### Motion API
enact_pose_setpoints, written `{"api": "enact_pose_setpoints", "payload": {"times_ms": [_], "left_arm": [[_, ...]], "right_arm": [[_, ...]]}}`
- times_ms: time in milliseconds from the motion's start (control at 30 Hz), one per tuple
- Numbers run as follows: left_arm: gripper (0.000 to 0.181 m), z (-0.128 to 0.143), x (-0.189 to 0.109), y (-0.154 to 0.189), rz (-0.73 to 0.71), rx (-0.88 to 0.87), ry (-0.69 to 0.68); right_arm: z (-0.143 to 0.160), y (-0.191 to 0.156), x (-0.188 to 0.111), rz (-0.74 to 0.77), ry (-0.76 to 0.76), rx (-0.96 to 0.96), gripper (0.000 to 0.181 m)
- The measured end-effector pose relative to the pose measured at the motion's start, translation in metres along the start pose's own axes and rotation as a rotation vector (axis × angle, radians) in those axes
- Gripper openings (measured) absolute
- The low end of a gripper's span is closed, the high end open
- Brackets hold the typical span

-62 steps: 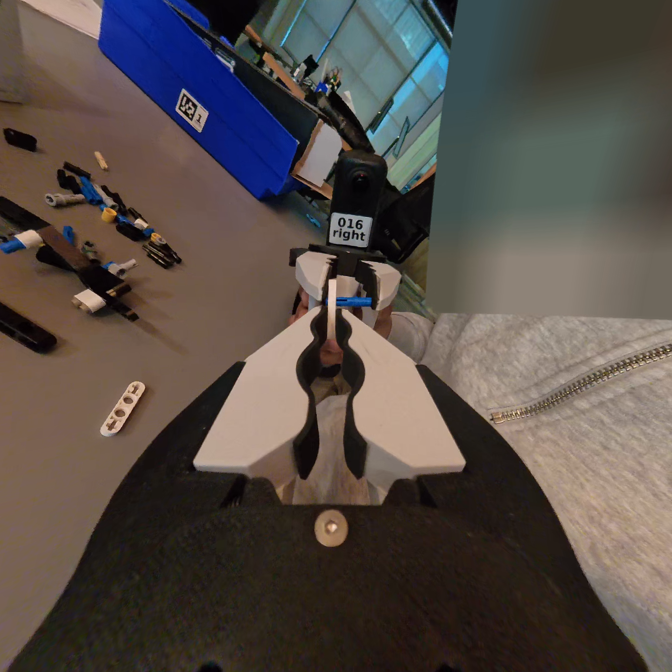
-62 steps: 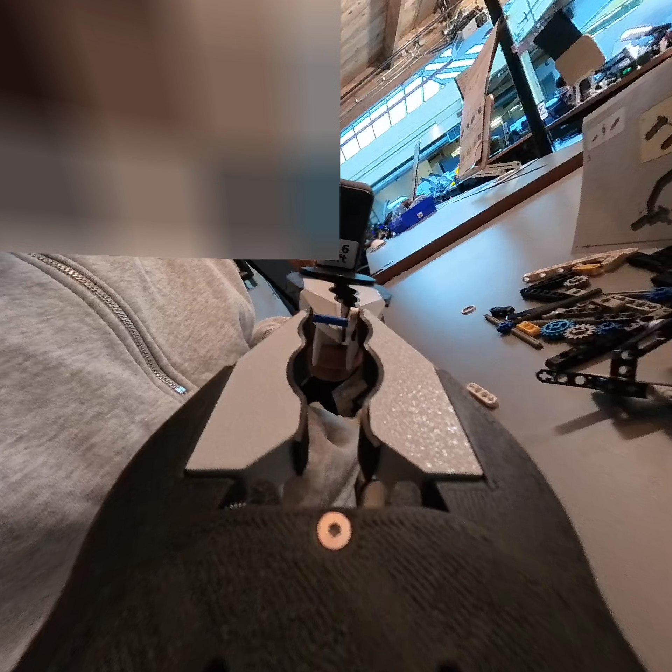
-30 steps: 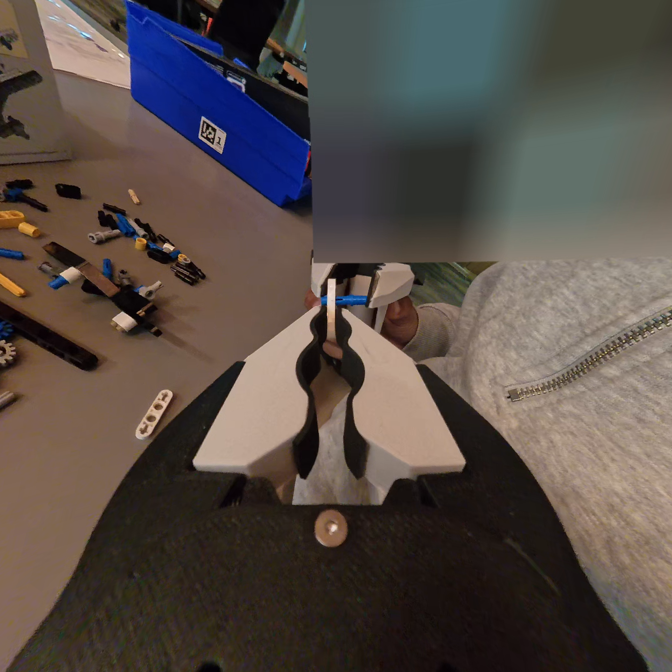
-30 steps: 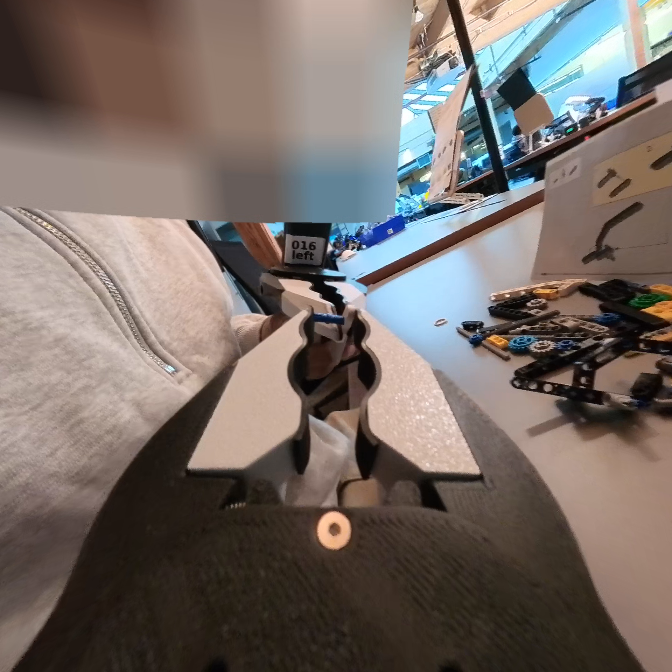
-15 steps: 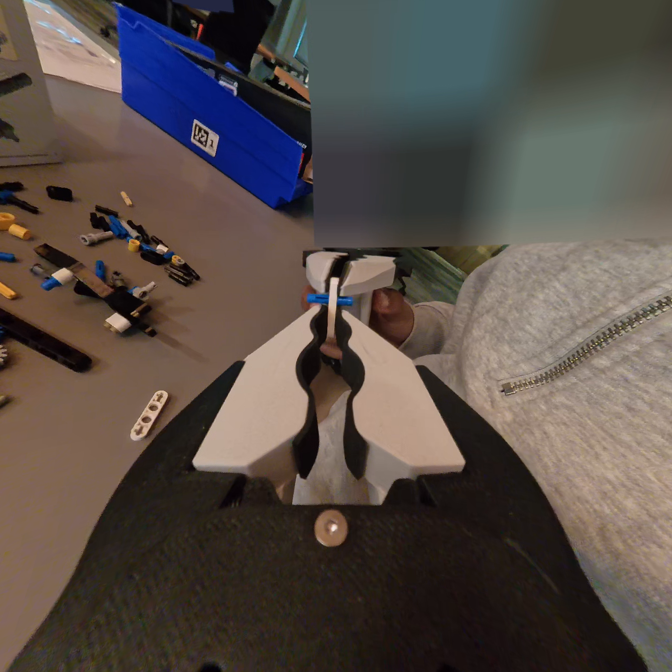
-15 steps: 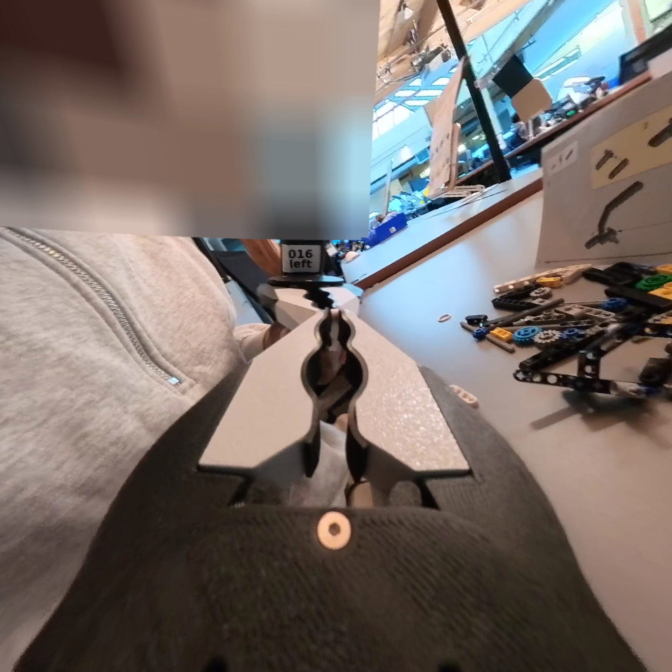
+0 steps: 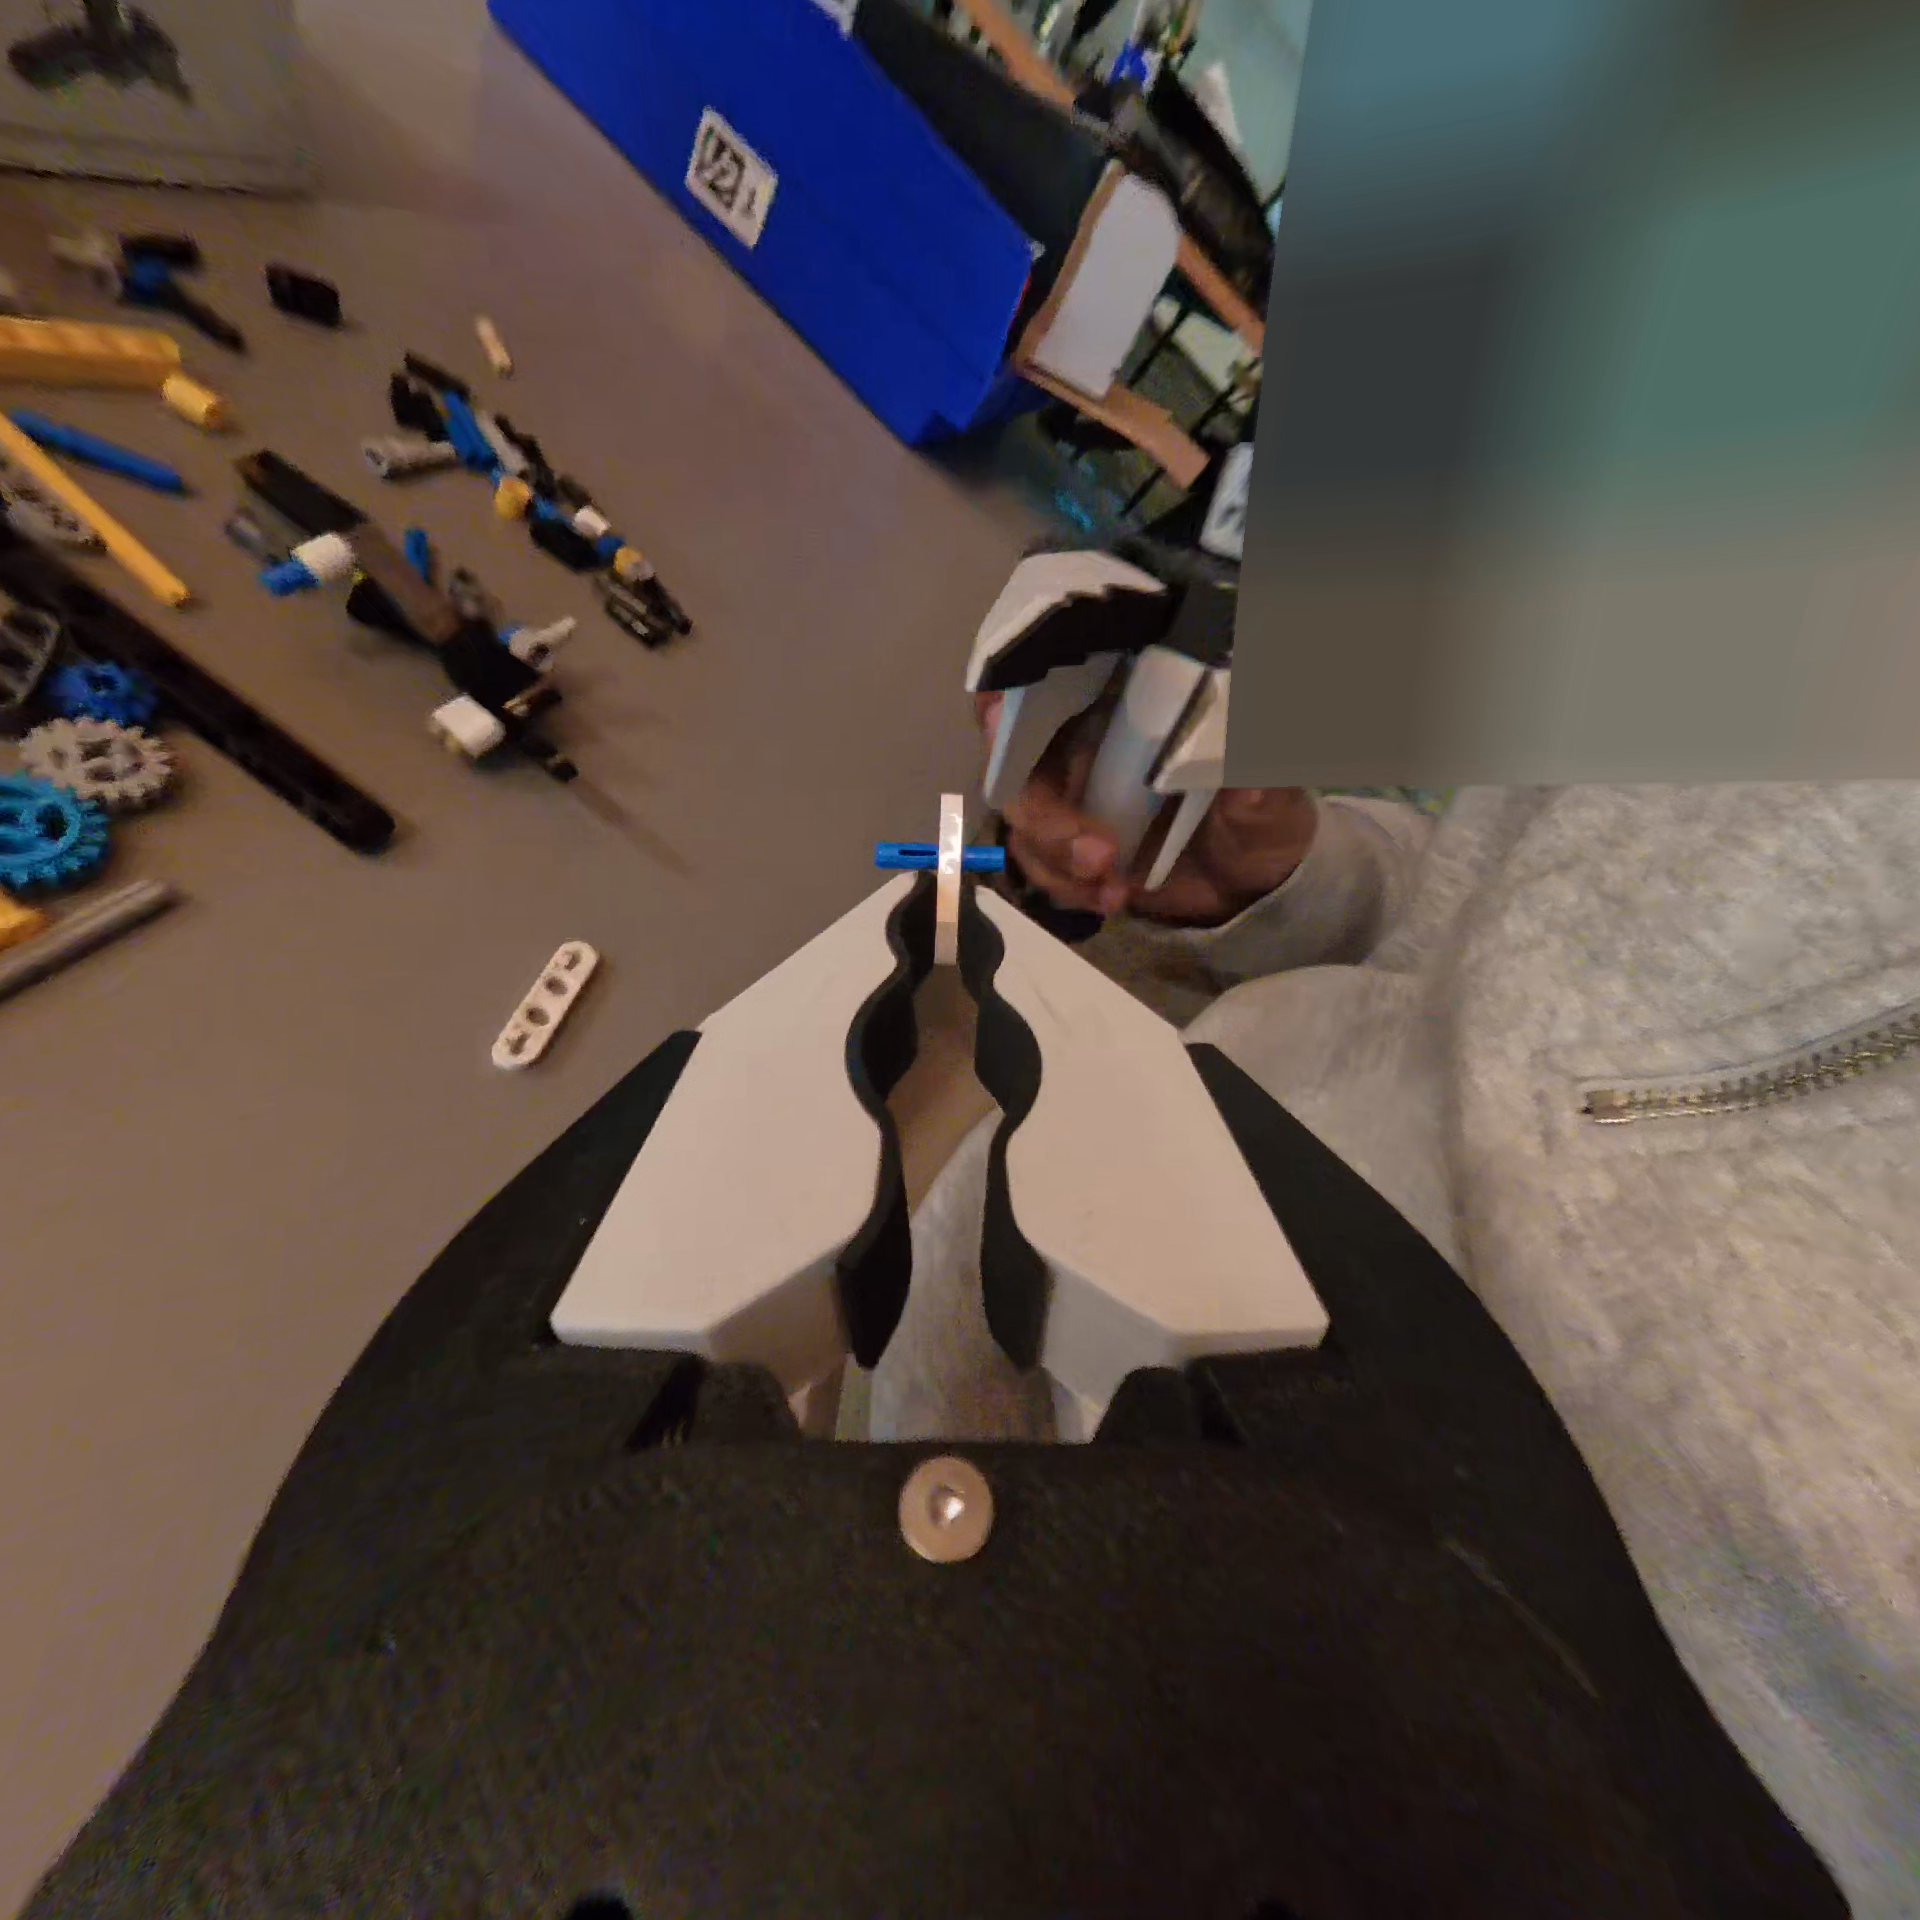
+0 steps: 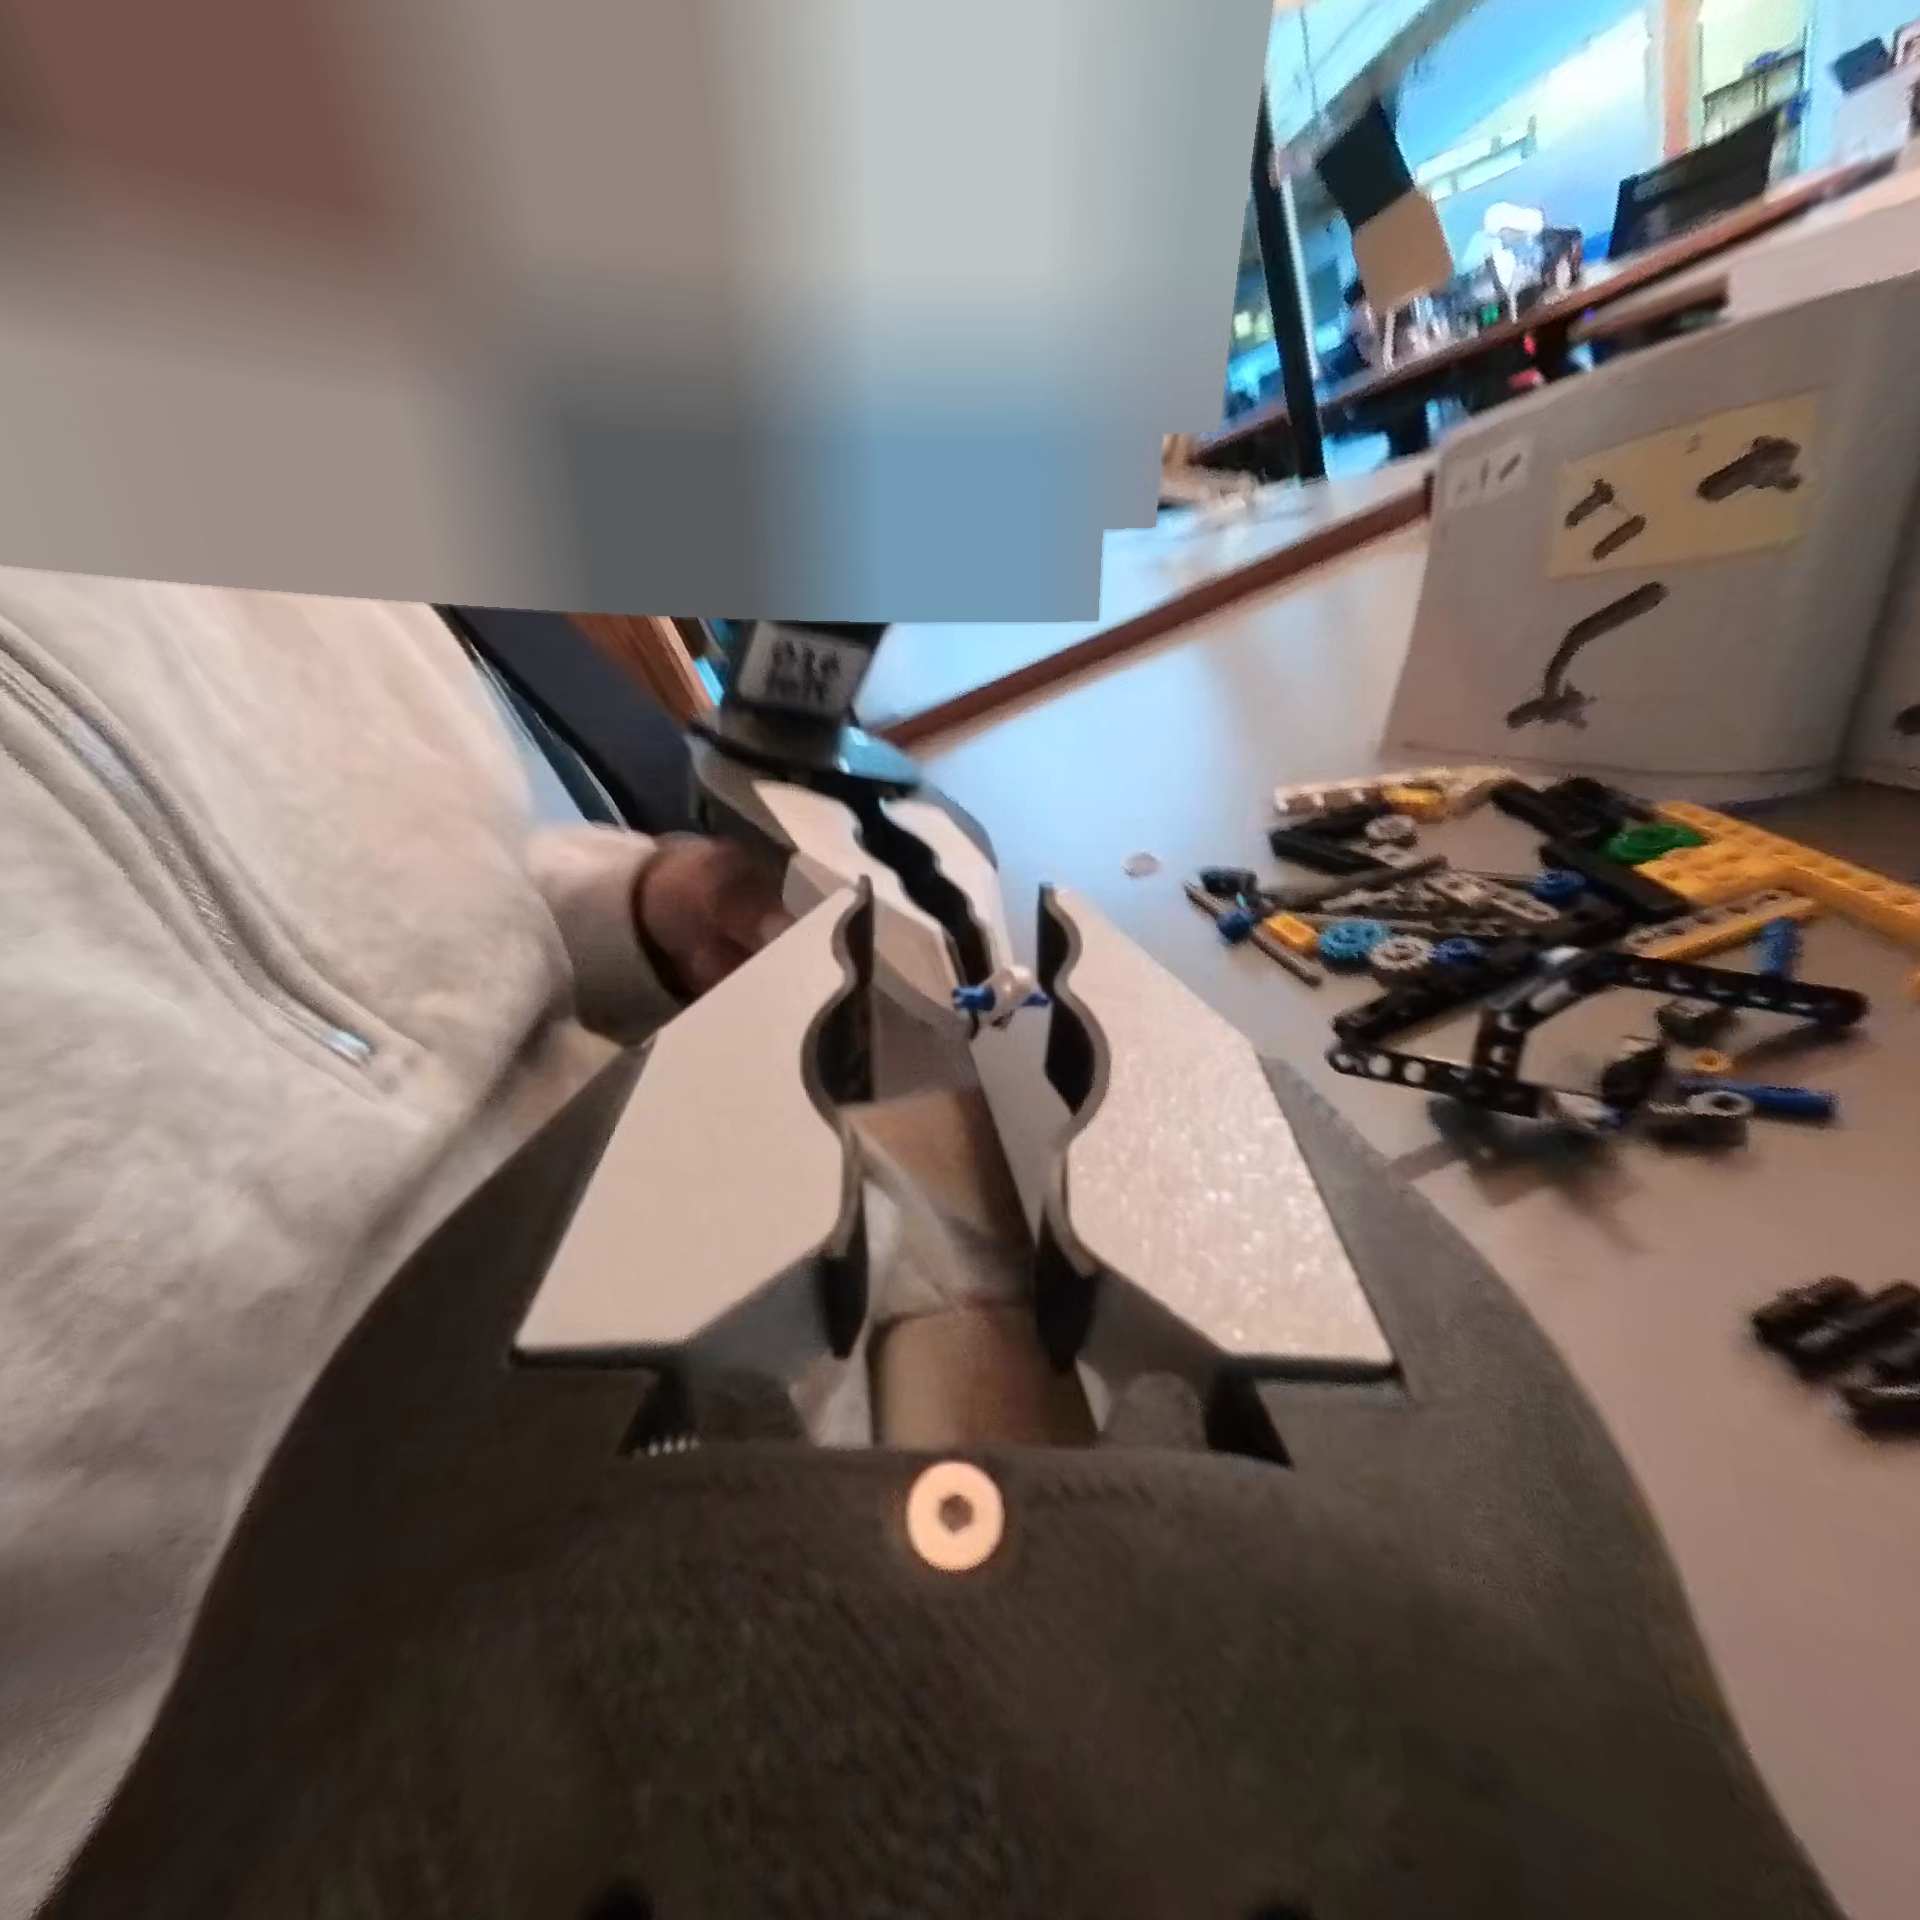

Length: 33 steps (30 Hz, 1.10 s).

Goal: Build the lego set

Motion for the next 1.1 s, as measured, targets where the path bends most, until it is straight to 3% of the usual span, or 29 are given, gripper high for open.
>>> {"api": "enact_pose_setpoints", "payload": {"times_ms": [100,200,333,500,567,900,1100], "left_arm": [[0.001,-0.003,-0.002,-0.014,-0.125,0.092,0.032],[0.001,-0.006,-0.001,-0.020,-0.222,0.201,0.056],[0.001,-0.011,0.001,-0.020,-0.299,0.312,0.115],[0.001,-0.013,0.001,-0.018,-0.347,0.391,0.149],[0.002,-0.014,0.001,-0.018,-0.362,0.413,0.157],[0.010,-0.010,-0.003,-0.018,-0.238,0.217,0.199],[0.005,-0.009,-0.004,-0.016,-0.245,0.248,0.198]], "right_arm": [[0.008,0.008,0.005,0.090,-0.110,-0.075,0.032],[0.006,0.020,0.008,0.188,-0.056,0.055,0.024],[0.018,0.023,0.015,0.184,-0.011,0.294,0.015],[0.024,0.029,0.018,0.246,0.011,0.344,0.015],[0.024,0.028,0.020,0.247,0.008,0.346,0.006],[0.023,0.026,0.018,0.231,-0.022,0.326,0.002],[0.023,0.025,0.021,0.216,-0.005,0.352,0.002]]}}
Point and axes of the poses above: each gripper's, where its closed fingertips meet, x out along the fingers, z out of its underside, y = z × x across the jaws, the point moved 3 cm from there along -x, back along the fingers, and after that the axes turned 8 degrees about y, right-handed, at the moved point
